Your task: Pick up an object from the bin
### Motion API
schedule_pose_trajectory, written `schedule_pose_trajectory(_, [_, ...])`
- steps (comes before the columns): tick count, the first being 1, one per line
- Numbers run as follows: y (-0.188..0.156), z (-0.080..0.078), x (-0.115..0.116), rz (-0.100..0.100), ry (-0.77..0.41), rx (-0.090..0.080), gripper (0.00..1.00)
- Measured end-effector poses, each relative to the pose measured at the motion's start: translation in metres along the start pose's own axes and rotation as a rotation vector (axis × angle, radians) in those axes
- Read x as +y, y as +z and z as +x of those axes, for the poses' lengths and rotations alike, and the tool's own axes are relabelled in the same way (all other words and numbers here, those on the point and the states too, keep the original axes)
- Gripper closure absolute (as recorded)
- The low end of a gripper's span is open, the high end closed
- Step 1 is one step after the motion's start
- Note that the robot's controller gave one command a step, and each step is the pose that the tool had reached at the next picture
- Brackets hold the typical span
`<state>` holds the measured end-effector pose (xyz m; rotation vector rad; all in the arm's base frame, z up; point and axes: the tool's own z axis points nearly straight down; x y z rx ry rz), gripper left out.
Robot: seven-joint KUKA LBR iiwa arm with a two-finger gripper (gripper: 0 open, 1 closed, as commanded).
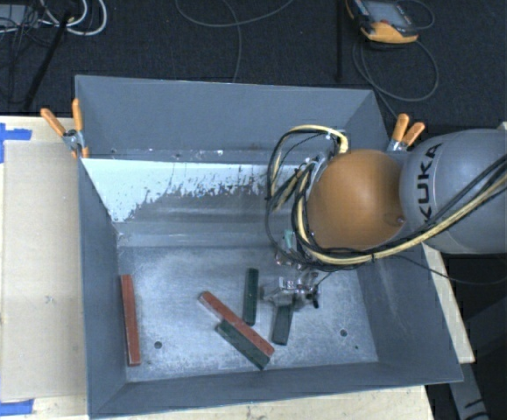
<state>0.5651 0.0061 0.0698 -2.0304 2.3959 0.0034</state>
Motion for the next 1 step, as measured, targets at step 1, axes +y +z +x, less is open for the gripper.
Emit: schedule_pose_trajectory(1, [-0.1713,0.0117,-0.0076,0.007,-0.019,0.000,1.00])
